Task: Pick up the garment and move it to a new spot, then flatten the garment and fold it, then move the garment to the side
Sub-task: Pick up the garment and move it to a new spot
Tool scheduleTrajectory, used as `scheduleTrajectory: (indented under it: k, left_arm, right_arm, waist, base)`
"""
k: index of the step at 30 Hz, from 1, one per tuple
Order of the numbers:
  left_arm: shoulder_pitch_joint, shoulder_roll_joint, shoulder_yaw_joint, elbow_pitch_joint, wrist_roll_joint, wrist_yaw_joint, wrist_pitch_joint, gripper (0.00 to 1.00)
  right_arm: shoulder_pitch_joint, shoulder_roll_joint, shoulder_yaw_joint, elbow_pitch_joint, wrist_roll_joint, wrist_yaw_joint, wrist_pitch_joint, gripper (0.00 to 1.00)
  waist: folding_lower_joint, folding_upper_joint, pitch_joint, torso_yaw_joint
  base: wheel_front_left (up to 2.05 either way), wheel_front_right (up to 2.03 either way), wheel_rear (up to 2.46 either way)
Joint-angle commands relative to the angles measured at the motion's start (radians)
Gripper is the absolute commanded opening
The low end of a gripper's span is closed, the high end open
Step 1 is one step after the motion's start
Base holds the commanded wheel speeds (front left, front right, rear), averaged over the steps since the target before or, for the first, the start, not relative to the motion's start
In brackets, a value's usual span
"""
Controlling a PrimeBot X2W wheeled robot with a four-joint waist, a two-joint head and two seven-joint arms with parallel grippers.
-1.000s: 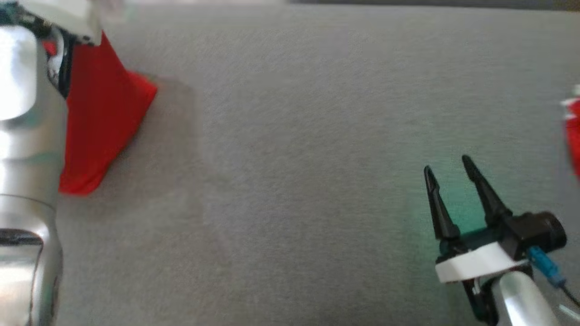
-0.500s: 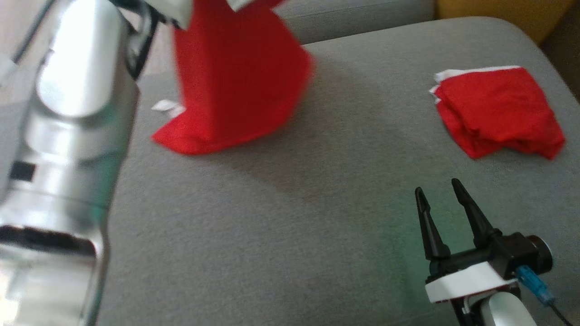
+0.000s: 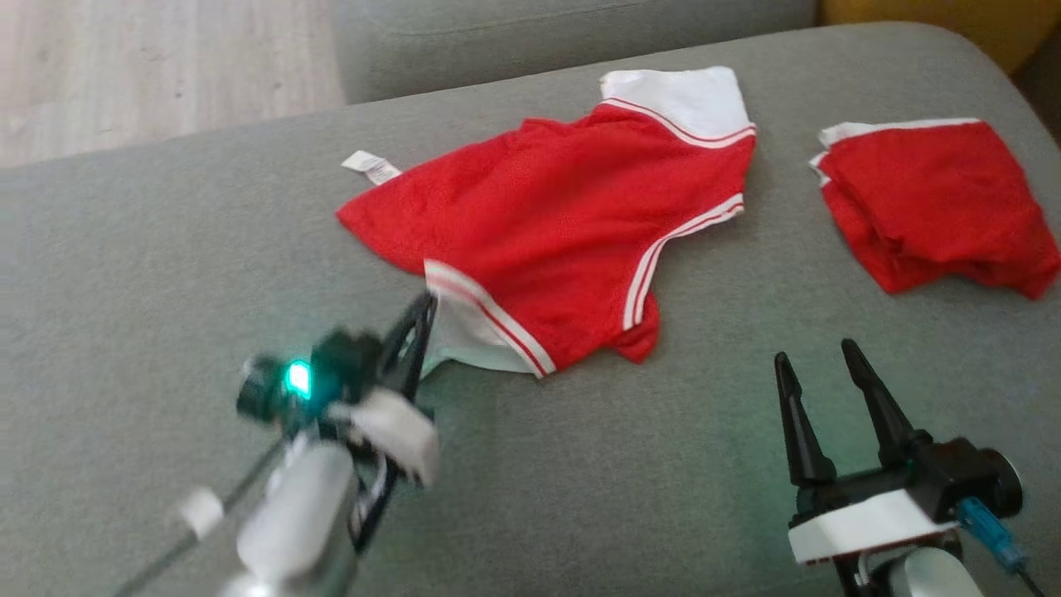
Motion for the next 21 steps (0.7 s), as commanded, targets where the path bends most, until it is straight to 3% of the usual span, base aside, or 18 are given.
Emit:
scheduleTrajectory:
  k: [1, 2, 3, 10, 21]
  left_arm:
    - [-0.022, 0.004, 0.034, -0.046, -0.017, 0.014, -0.026, 0.00]
    - [0.014, -0.002, 0.036, -0.049, -0.027, 0.022, -0.040, 0.18]
    - [0.045, -0.006, 0.038, -0.052, -0.034, 0.034, -0.053, 1.00]
    - [0.213, -0.026, 0.077, -0.133, -0.051, 0.126, -0.108, 1.00]
    - [0.448, -0.039, 0.211, -0.439, 0.024, 0.191, -0.110, 1.00]
  right_arm:
    - [-0.008, 0.004, 0.017, -0.027, 0.007, -0.001, 0.000, 1.00]
    - [-0.004, 0.004, 0.015, -0.025, 0.008, -0.001, 0.000, 1.00]
    - [0.000, 0.005, 0.014, -0.023, 0.009, -0.001, 0.000, 1.00]
    - [0.043, 0.008, -0.012, -0.004, 0.007, -0.001, 0.000, 1.00]
    - [0.092, 0.012, -0.059, 0.019, -0.005, -0.001, 0.000, 1.00]
  waist:
    - [0.0000, 0.0000, -0.003, 0.023]
    - [0.0000, 0.0000, -0.006, 0.033]
    - [0.0000, 0.0000, -0.011, 0.043]
    - [0.0000, 0.0000, -0.071, 0.120]
    - [0.0000, 0.0000, -0.148, 0.202]
  base:
    - [0.00, 0.00, 0.00]
    - [0.00, 0.00, 0.00]
    - [0.00, 0.00, 0.00]
    - [0.00, 0.00, 0.00]
    - [0.00, 0.00, 0.00]
